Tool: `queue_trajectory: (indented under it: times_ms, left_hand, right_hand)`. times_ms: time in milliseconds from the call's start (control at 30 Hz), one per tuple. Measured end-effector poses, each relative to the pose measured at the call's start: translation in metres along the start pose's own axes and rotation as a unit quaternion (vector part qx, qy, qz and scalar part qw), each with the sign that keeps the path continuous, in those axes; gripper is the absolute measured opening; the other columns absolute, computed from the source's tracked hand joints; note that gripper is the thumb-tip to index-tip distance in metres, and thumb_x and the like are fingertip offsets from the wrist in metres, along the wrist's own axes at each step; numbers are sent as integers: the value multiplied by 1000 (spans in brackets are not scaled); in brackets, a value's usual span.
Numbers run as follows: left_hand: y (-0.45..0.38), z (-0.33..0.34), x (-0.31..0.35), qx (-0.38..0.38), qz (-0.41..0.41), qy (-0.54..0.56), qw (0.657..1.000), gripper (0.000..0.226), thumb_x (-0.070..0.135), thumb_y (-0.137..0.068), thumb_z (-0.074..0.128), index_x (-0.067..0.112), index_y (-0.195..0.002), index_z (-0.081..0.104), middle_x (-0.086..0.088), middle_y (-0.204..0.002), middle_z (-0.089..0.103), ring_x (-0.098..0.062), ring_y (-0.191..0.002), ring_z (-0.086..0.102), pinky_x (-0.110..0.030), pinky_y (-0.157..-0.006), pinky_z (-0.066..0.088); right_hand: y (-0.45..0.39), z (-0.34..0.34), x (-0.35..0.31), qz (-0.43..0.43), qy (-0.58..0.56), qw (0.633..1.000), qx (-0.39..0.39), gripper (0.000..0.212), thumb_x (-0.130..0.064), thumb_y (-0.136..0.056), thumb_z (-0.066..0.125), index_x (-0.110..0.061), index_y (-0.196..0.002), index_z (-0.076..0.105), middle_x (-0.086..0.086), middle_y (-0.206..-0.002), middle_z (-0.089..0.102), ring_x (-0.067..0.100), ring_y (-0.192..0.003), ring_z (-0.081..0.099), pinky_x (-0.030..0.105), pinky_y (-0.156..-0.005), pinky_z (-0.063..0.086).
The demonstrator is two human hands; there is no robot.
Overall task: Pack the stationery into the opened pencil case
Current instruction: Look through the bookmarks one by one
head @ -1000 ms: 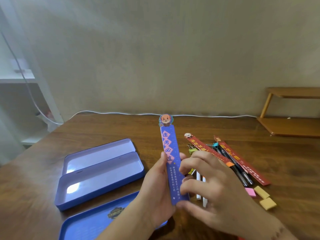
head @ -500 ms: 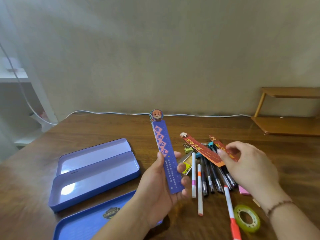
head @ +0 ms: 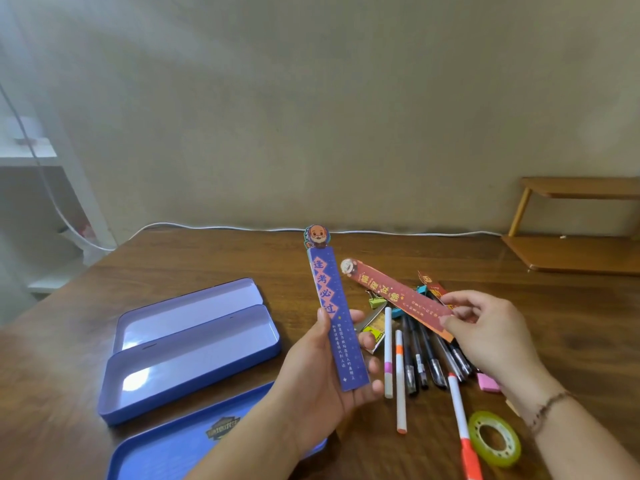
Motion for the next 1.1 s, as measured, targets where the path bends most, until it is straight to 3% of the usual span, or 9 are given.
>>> queue_trajectory:
  times_ms: [133,200,300,400,467,567,700,867,1100]
  left_hand:
    - [0,3,1,13,1,-5,1000,53,54,-98,34,13,-124,54,-17,-88,65,-28,-77,63,-42,-65,58]
    - [0,4,1,20,7,0,1000,52,53,-98,34,12,-125,54,-18,-90,67,-30,-80,65,-45,-71,58]
    - [2,7,1,21,13,14,1000,52,52,-98,34,11,-124,54,-19,-97,70,-32,-84,68,-50,-83,55]
    - [3,7,0,11,0,20,1000,57,53,-99,28,9,-123,55,-21,-103,73,-32,-90,72,-51,-83,56]
    - [3,6,0,16,5,25,1000,58,53,-100,26,8,-123,56,-21,-104,72,-32,-90,72,-50,-79,57]
    - [1,0,1,28,23,13,999,56,51,-98,30,10,-119,61,-21,-107,68,-32,-100,64,-55,-93,49]
    - [1,-1,3,35,27,-7,999,53,51,-99,33,10,-111,64,-17,-107,70,-30,-93,67,-45,-75,59]
    - [-1,-1,5,26,26,-7,999,50,52,-99,35,13,-108,65,-11,-85,66,-23,-71,65,-34,-63,54]
    - [1,5,-3,16,12,-25,999,48,52,-96,37,15,-95,68,-5,-70,59,-18,-52,51,-26,-47,35]
  right_hand:
    - [10,-6,-11,15,-212,977,21,20,-8,-85,68,-21,-101,70,4,-91,73,17,-80,72,35,-57,60]
    - [23,-3,-22,38,-340,940,-13,16,-9,-86,67,-21,-96,70,3,-84,75,9,-65,70,23,-47,52]
    - [47,16,-37,41,-385,919,-79,11,-13,-86,68,-21,-94,71,-1,-79,75,10,-58,63,19,-43,46]
    - [67,37,-44,-1,-337,936,-101,14,-14,-81,74,-27,-85,72,-4,-78,74,15,-78,71,32,-56,57]
    - [73,42,-45,-57,-267,959,-80,23,-16,-77,77,-37,-83,71,-8,-75,73,15,-73,68,37,-62,58]
    - [75,41,-44,-160,-109,980,-42,27,-32,-72,79,-50,-86,65,-14,-74,68,6,-73,61,23,-59,52]
    - [74,40,-44,-335,73,940,4,24,-47,-66,75,-43,-89,67,-30,-83,57,-3,-87,53,8,-68,39]
    - [72,32,-47,-494,153,856,-1,40,-56,-63,72,-33,-95,65,-13,-95,59,17,-89,55,29,-64,50]
    - [71,36,-44,-470,123,873,-31,37,-42,-55,84,-35,-83,61,-16,-95,52,13,-101,55,21,-70,42]
Point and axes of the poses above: each hand's wrist, its own y-axis away from the middle knuckle, its own z-axis out of the palm, x = y × z, the point moved 2 cm from there along -y, towards the middle knuckle
